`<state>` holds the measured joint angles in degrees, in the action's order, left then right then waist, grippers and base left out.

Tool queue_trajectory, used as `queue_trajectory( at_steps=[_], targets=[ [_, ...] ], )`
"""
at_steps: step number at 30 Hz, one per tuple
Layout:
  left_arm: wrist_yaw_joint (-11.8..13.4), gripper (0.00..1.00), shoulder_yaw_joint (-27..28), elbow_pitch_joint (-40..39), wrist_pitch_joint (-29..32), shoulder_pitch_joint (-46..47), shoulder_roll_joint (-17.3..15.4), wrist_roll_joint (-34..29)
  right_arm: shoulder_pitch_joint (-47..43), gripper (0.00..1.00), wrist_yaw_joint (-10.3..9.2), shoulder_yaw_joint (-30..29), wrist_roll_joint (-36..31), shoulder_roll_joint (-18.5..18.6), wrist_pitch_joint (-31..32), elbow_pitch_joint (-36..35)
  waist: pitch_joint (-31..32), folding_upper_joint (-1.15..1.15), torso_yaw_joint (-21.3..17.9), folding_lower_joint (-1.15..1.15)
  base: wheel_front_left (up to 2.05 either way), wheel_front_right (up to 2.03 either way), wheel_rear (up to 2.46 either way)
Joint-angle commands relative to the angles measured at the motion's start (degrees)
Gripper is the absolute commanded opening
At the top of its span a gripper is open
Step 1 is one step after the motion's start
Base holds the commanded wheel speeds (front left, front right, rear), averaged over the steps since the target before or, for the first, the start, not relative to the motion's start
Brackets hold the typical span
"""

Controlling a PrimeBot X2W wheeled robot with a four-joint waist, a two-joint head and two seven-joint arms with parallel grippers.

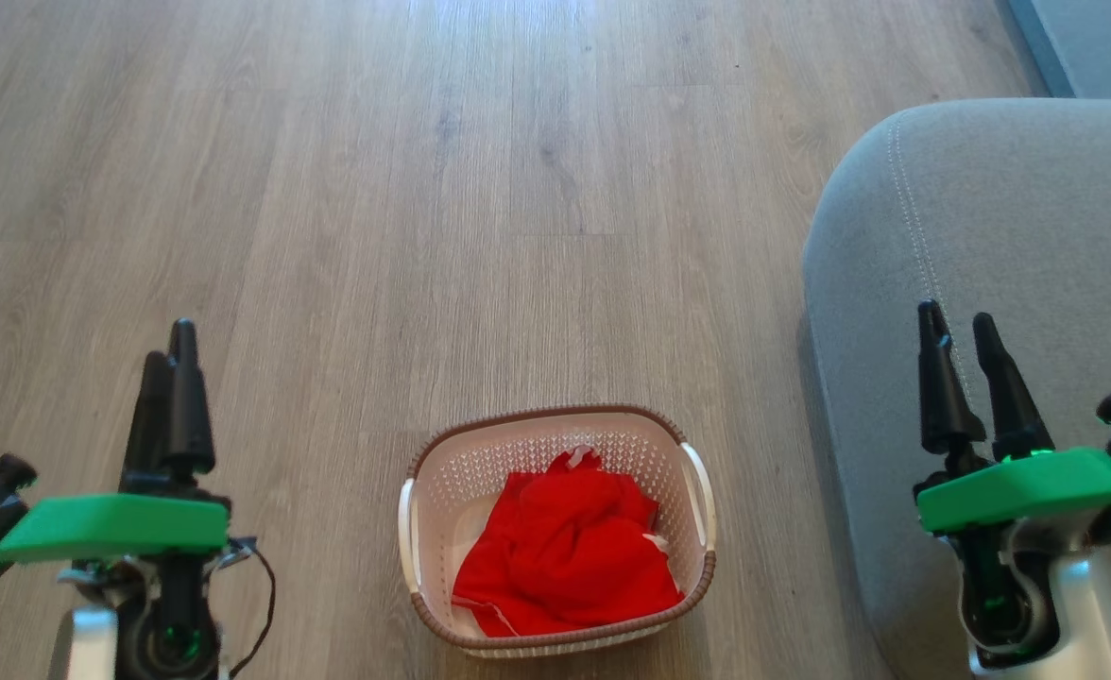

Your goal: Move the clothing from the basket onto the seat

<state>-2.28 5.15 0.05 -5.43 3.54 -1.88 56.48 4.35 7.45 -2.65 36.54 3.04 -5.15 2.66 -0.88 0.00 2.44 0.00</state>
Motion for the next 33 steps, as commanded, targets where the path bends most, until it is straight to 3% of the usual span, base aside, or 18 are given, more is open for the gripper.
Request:
queue_trajectory(
  at_steps=[1, 22, 33],
  targets=[
    [0.3, 1.0, 0.4, -2.9, -0.5, 2.9, -0.6, -1.5, 3.4, 1.0, 0.02, 1.1, -1.9, -0.1, -0.7, -2.7, 0.0, 0.0, 0.0, 0.0, 0.0, 0.0, 0.0],
    [9.3, 1.0, -12.4, -9.0, -4.0, 3.2, -0.8, -30.4, 3.9, 1.0, 0.03, 6.0, -18.0, -0.1, -4.3, -3.3, 0.1, 0.0, 0.4, 0.0, 0.0, 0.0, 0.0],
    [10.9, 1.0, -16.6, -4.0, -5.9, 2.5, -0.8, -38.8, 3.4, 1.0, 0.03, 6.6, -24.9, -0.1, -6.1, 2.2, 0.4, 0.0, 0.6, 0.0, 0.0, 0.0, 0.0]
  ],
)
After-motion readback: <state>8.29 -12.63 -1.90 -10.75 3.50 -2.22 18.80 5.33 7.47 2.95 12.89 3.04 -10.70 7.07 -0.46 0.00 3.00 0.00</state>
